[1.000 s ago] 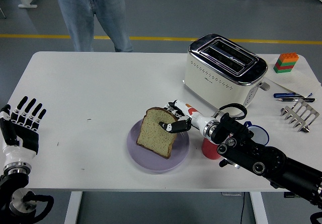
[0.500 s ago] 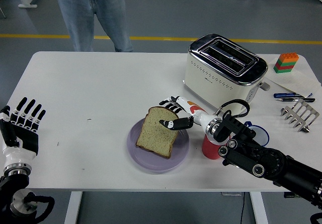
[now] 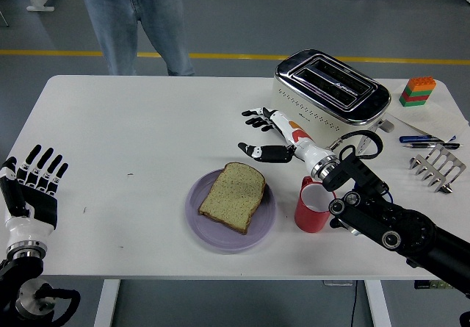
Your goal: Push plate across desktop,pick up the break from the machine,place the break in the plate
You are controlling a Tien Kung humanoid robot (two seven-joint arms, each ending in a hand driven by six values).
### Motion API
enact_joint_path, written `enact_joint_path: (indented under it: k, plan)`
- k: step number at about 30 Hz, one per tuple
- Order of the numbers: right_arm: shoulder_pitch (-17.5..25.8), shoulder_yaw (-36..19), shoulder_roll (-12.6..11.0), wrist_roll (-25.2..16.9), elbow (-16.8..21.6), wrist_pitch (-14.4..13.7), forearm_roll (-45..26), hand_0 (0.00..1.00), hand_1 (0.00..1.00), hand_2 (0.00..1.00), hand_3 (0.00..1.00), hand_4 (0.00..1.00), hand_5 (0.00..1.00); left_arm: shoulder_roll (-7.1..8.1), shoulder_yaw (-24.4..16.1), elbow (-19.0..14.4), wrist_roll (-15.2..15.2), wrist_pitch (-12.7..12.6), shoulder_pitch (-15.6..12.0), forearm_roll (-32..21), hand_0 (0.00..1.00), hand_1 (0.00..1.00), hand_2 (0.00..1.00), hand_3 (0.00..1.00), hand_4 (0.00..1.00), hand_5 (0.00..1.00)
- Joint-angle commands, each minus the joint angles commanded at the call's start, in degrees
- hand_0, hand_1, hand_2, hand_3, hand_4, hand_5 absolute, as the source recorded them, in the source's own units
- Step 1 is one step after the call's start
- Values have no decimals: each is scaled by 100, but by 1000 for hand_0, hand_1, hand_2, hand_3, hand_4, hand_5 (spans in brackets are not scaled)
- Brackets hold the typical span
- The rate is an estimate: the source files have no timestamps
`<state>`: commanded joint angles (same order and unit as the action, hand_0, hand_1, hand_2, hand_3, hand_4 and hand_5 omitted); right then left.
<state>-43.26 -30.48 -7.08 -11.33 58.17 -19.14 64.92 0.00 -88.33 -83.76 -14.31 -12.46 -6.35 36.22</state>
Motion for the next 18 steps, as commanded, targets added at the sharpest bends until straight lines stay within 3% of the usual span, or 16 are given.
enact_joint_path:
  k: [3, 4, 9, 10, 14, 18]
  plan:
    - [122, -610, -186, -196, 576, 473, -686, 728, 718, 720, 774, 767, 228, 0, -5, -4, -3, 0, 15, -6, 743, 701, 710, 696, 505, 998]
    - [140, -749, -206, -203, 681, 573, -858, 703, 696, 704, 714, 635, 275, 0, -7, -5, -3, 0, 17, -6, 743, 701, 709, 696, 506, 998]
    - [455, -1839, -482, 84, 1411, 1324, -2014, 703, 696, 704, 714, 635, 275, 0, -47, -44, -1, 1, 30, 6, 743, 701, 709, 696, 506, 998]
    - [512, -2092, -520, 118, 1470, 1360, -2275, 701, 693, 707, 709, 598, 313, 0, -52, -59, 2, -1, 29, 19, 743, 702, 709, 695, 505, 998]
    - [963, -2992, -712, 205, 1607, 1360, -3106, 701, 693, 707, 709, 598, 313, 0, -73, -170, 21, -19, 21, 138, 743, 702, 709, 695, 505, 998]
    - [1624, -3976, -861, 295, 1567, 1427, -3255, 701, 690, 704, 707, 594, 314, 13, -72, -326, 48, -34, 16, 270, 745, 702, 709, 696, 504, 998]
